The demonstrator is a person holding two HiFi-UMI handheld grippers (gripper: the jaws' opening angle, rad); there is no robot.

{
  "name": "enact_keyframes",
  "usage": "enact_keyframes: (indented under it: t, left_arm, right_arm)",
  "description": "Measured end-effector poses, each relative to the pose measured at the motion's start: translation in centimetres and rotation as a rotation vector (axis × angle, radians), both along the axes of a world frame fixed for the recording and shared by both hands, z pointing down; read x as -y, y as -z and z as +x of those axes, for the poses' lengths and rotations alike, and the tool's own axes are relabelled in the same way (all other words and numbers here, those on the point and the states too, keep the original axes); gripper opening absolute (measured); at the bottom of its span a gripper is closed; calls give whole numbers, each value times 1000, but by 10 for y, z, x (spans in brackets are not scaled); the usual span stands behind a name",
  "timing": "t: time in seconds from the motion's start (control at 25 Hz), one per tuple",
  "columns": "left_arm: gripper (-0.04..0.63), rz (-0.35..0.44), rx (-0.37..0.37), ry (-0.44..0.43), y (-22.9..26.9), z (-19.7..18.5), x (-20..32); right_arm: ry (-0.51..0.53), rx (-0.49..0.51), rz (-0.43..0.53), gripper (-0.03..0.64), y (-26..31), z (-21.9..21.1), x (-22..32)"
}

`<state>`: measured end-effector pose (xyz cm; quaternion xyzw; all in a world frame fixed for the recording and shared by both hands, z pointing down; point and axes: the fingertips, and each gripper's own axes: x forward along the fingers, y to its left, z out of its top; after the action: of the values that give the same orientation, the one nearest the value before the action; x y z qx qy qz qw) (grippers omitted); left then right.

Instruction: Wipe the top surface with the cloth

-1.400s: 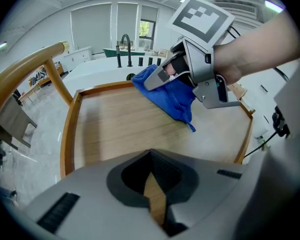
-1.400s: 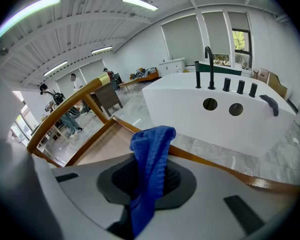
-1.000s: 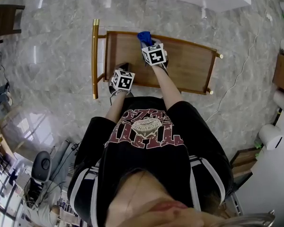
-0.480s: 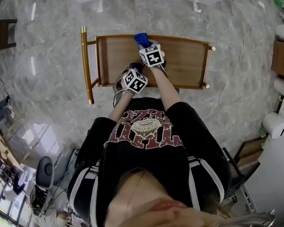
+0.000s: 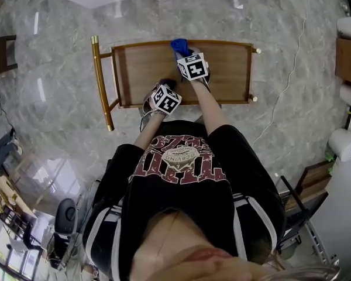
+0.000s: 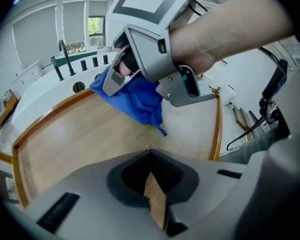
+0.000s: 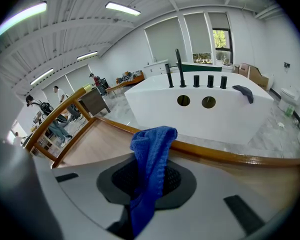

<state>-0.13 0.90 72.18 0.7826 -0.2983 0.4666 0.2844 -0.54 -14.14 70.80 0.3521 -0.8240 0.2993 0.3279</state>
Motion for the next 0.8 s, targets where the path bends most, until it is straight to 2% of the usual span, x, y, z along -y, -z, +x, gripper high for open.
enact_keyframes:
  t: [0.12, 0.28, 0.48, 0.8]
  left_arm:
    - [46, -54, -10, -3, -2, 0, 2]
    - [46, -85, 33, -50, -1, 1, 2]
    - [46, -144, 11, -37, 0, 2, 2]
    - [46, -159, 31, -51, -3, 2, -1]
  right_arm:
    - [1, -1, 2, 59, 0, 0, 1]
    - [5, 1, 1, 59, 4, 1, 0]
    - [24, -5, -2, 59, 2, 0, -1]
    - [24, -38, 16, 60, 0, 13, -3]
